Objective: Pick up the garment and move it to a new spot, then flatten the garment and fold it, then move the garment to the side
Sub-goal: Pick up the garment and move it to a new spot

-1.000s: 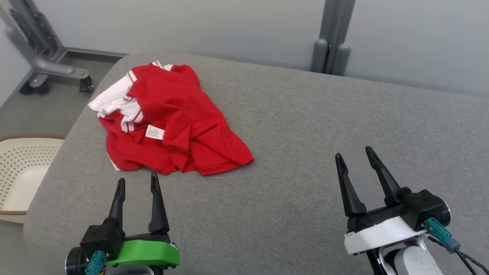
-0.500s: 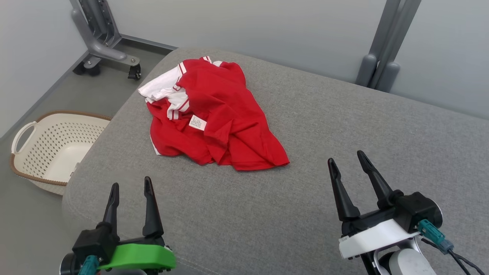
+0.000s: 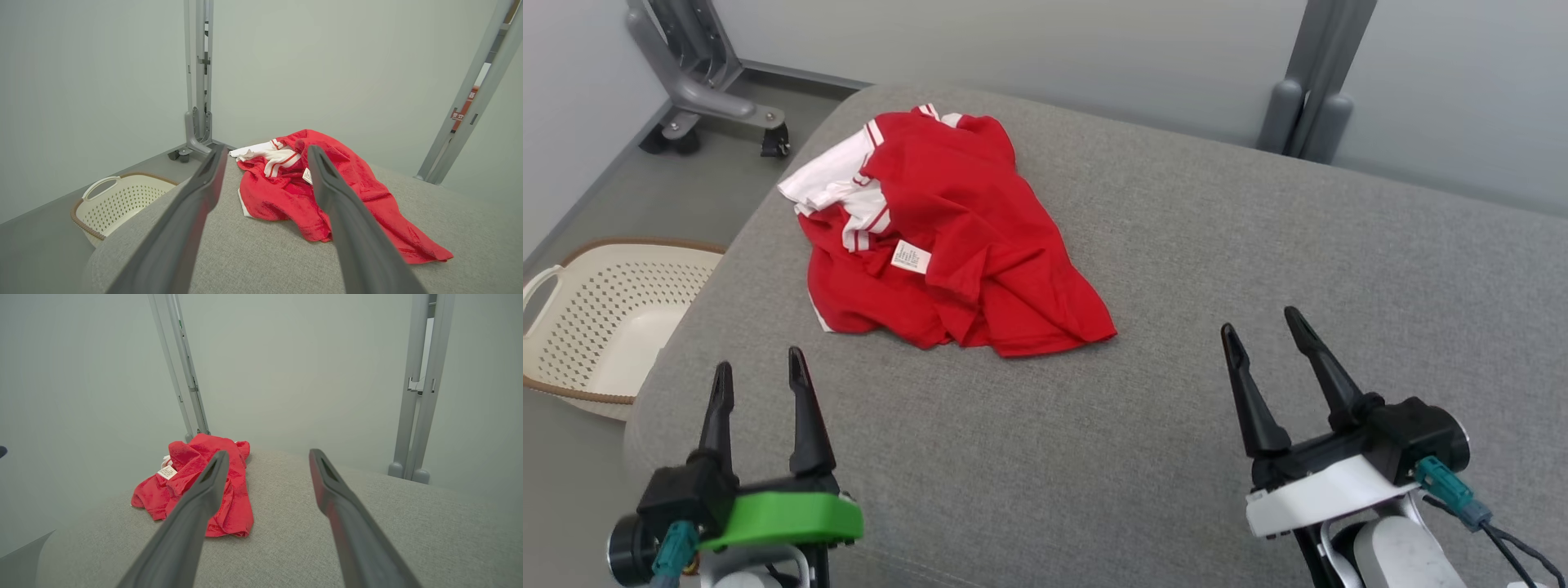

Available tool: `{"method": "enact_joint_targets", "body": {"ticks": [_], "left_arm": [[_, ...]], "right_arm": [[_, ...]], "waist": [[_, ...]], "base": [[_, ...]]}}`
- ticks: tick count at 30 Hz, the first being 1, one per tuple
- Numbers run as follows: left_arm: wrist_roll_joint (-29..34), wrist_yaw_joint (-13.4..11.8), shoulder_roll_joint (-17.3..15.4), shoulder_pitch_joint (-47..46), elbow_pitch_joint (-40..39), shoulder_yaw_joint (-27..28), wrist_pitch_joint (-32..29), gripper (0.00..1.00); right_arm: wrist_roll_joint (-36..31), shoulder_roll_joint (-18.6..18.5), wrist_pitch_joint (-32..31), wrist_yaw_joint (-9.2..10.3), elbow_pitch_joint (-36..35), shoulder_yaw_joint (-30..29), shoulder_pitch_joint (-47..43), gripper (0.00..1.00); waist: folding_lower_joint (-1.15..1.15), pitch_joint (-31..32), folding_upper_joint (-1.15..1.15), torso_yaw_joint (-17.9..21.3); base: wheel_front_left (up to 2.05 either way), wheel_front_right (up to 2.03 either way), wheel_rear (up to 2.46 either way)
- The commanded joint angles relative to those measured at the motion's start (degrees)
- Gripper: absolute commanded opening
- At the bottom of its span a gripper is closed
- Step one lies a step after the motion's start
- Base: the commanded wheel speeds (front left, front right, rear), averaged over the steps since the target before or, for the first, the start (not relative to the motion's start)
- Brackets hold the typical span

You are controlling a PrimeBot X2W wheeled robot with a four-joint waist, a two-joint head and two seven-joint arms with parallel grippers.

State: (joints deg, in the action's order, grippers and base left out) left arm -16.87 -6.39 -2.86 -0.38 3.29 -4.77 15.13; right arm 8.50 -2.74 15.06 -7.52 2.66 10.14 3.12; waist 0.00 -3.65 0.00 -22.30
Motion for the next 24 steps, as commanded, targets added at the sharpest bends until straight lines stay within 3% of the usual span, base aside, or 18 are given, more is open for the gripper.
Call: {"method": "enact_joint_targets", "body": {"ticks": [1, 6, 11, 16, 24], "left_arm": [[1.70, 0.50, -0.07, -2.76, 0.49, 1.02, 0.04, 1.00], [3.81, 3.35, -0.26, -10.62, 2.91, 4.45, 0.03, 1.00], [3.86, 9.64, -4.43, -22.36, 12.63, 4.78, -1.38, 1.00], [-2.68, 13.05, -7.95, -33.17, 21.22, 4.12, -12.81, 1.00], [-10.54, 13.83, -15.02, -42.05, 27.89, 1.16, -28.25, 1.00]], "right_arm": [[-1.13, -0.26, 0.18, 0.06, -0.55, -0.58, 1.49, 1.00], [-2.96, -1.37, 0.18, 0.07, -2.25, -2.39, 4.67, 1.00], [-3.93, -2.48, 0.18, 0.07, -4.43, -6.09, 7.19, 1.00], [-4.64, -3.07, 0.18, 0.07, -6.61, -10.17, 8.64, 1.00], [-6.20, -2.52, 0.18, 0.07, -8.92, -15.03, 10.56, 1.00]], "waist": [[0.00, -4.15, 0.00, 2.40], [0.00, -10.73, 0.00, 5.12], [0.00, -16.88, 0.00, 8.42], [0.00, -20.87, 0.00, 11.09], [0.00, -24.47, 0.00, 15.16]], "base": [[0.00, 0.00, 0.00], [0.00, 0.00, 0.00], [0.00, 0.00, 0.00], [0.00, 0.00, 0.00], [0.00, 0.00, 0.00]]}}
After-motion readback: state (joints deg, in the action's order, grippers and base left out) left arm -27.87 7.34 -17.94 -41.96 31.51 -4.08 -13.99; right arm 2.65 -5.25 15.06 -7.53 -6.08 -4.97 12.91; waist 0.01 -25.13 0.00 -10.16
